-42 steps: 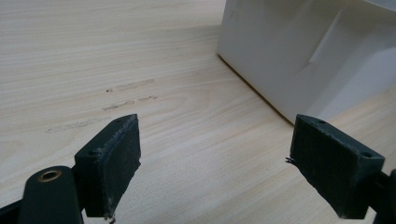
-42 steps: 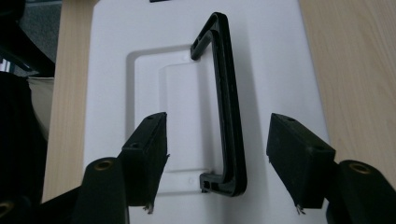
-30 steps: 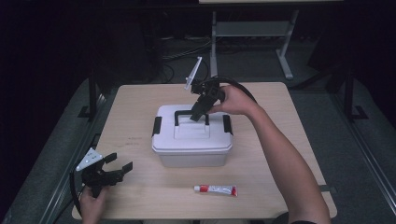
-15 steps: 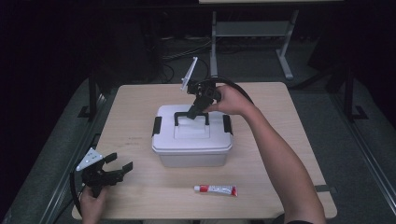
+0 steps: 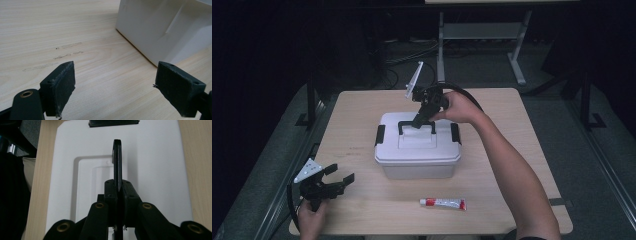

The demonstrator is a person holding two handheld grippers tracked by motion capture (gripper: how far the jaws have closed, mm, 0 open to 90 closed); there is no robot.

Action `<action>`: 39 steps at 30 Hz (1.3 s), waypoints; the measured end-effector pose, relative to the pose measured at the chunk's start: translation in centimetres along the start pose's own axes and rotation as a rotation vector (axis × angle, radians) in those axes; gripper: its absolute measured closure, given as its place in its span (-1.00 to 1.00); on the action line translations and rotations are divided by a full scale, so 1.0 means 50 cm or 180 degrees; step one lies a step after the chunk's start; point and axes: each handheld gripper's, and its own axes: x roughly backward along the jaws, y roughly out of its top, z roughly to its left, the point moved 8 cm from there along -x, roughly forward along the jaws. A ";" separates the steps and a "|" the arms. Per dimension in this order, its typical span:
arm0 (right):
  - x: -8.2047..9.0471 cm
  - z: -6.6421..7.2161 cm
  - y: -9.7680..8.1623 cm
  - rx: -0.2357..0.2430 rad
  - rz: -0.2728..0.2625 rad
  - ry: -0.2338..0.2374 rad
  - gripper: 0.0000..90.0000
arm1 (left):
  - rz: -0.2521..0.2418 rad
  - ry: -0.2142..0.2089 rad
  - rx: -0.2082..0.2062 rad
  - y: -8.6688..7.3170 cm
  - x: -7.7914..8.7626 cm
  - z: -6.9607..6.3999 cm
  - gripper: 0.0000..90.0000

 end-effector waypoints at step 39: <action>0.085 0.028 -0.001 0.0057 -0.0156 -0.0210 0.87 | 0.0004 0.0002 -0.0013 0.001 -0.003 -0.004 -0.66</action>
